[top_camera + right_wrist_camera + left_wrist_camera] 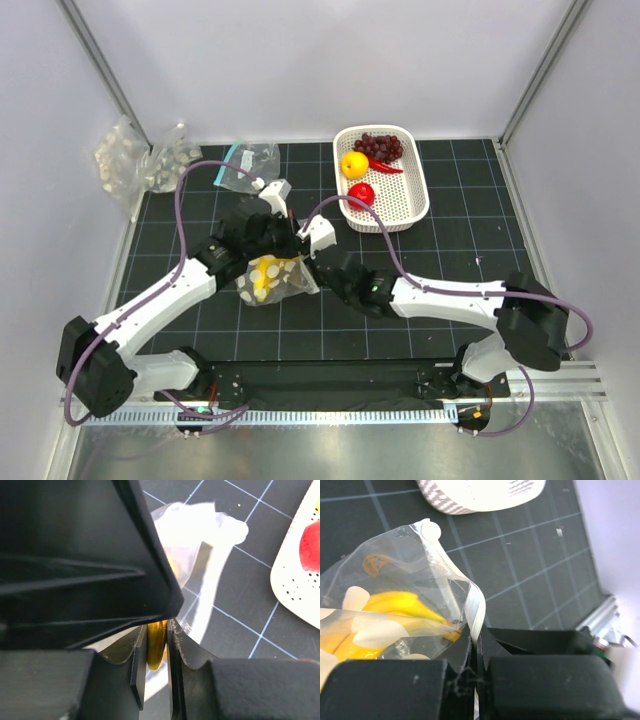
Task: Place the food in the zip-top bag and seal the zipper
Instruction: Adjust the zipper food storage bag at the center of the board.
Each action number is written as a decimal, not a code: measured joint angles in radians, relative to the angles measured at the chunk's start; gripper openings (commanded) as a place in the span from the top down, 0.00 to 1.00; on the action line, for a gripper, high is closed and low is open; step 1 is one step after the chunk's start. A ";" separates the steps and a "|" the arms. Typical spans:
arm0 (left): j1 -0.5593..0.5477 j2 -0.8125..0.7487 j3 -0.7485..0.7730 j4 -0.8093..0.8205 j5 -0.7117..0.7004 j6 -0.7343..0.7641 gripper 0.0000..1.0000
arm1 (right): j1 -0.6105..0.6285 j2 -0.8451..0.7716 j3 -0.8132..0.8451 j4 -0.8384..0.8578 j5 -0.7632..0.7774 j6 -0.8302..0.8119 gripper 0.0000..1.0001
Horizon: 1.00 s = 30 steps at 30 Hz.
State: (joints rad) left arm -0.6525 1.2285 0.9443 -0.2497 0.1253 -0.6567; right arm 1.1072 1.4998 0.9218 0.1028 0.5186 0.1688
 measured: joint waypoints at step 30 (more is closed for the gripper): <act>-0.021 -0.161 -0.076 0.148 0.050 -0.076 0.99 | -0.043 -0.282 -0.192 0.148 0.053 -0.003 0.45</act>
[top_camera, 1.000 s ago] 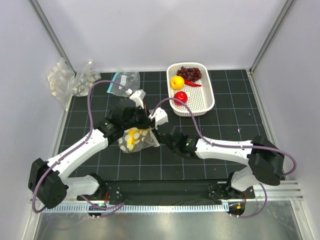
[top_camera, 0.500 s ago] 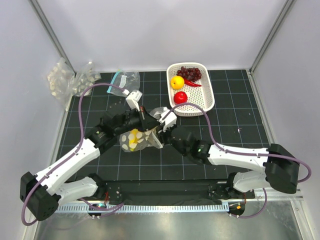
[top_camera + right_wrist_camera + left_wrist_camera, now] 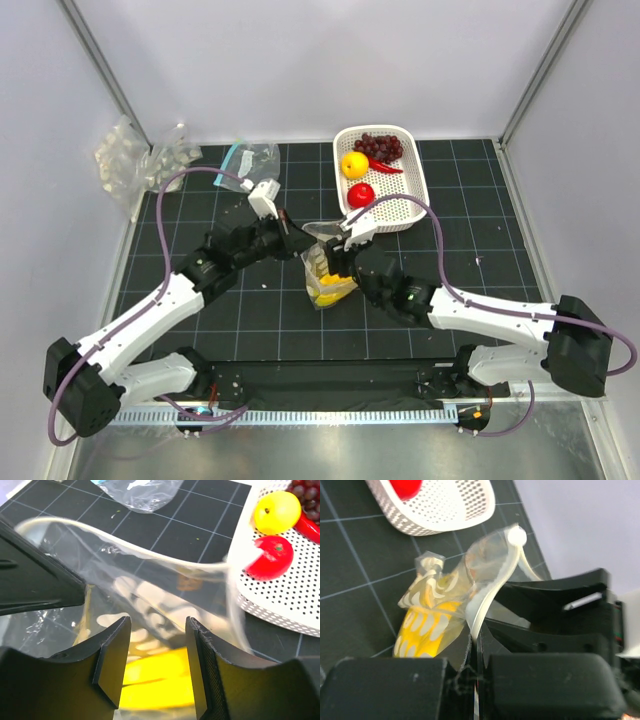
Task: Place the food in the zip-top bag and seal the zipper
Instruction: Adjust the zipper food storage bag at the center of the board.
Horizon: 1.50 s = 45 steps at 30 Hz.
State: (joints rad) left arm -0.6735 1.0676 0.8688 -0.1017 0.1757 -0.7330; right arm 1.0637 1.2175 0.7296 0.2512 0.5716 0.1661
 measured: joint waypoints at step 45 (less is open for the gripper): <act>0.100 -0.047 0.023 -0.216 -0.377 -0.043 0.99 | -0.129 -0.225 -0.060 0.045 -0.126 0.123 0.31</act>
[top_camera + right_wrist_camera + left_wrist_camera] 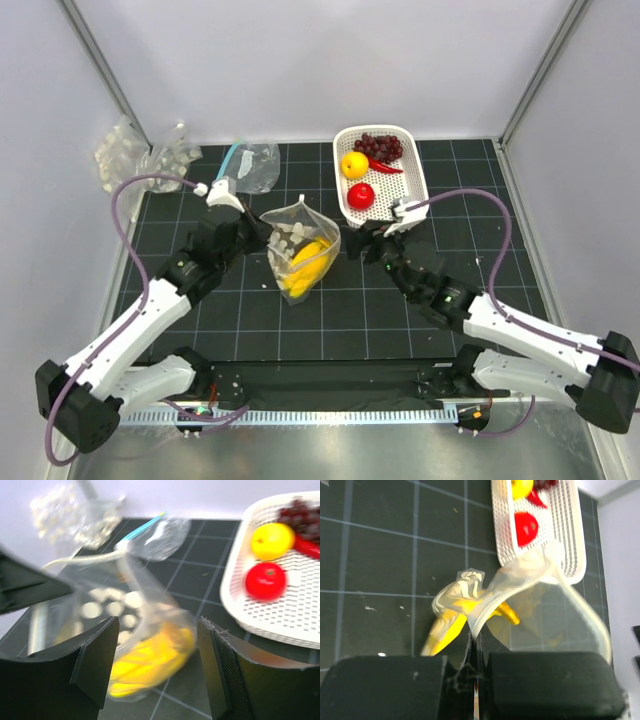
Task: Place the food in the zip-top bag and seal the zipper
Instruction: Adjust the zipper food storage bag at the center of the board.
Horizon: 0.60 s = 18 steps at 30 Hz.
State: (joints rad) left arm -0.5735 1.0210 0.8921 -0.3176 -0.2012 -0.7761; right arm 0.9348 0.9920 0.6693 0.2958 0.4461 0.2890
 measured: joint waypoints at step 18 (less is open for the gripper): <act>0.000 -0.001 -0.029 -0.029 -0.126 0.031 1.00 | -0.298 0.049 0.031 -0.216 -0.017 0.157 0.20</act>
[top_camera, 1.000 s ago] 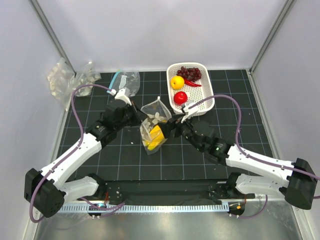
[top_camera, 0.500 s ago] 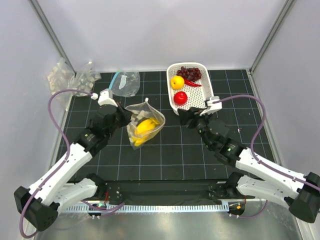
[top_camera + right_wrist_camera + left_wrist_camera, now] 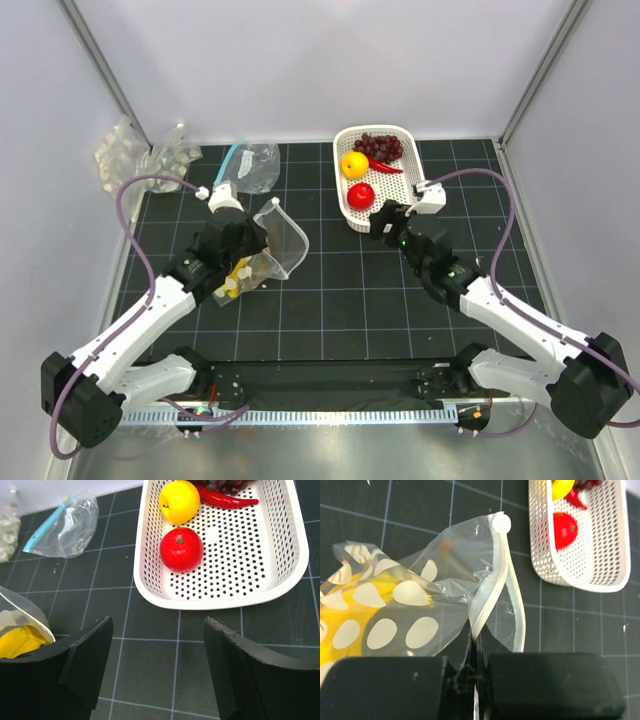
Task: Place the food in the zip-top bag and seal the zipper
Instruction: Adjust the zipper food storage bag at the center of the board, then pick up the fake fruit from the bin.
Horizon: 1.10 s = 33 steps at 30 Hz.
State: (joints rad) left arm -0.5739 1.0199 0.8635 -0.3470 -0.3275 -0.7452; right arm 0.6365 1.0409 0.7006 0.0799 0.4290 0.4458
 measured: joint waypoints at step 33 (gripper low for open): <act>-0.002 0.031 0.004 0.009 0.078 0.017 1.00 | -0.164 1.030 0.790 -0.215 -0.088 -0.040 0.01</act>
State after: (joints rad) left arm -0.5758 1.0512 0.8677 -0.3378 -0.2493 -0.7280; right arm 0.4728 2.0708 1.4910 -0.1352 0.3412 0.4057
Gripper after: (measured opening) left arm 0.012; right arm 0.994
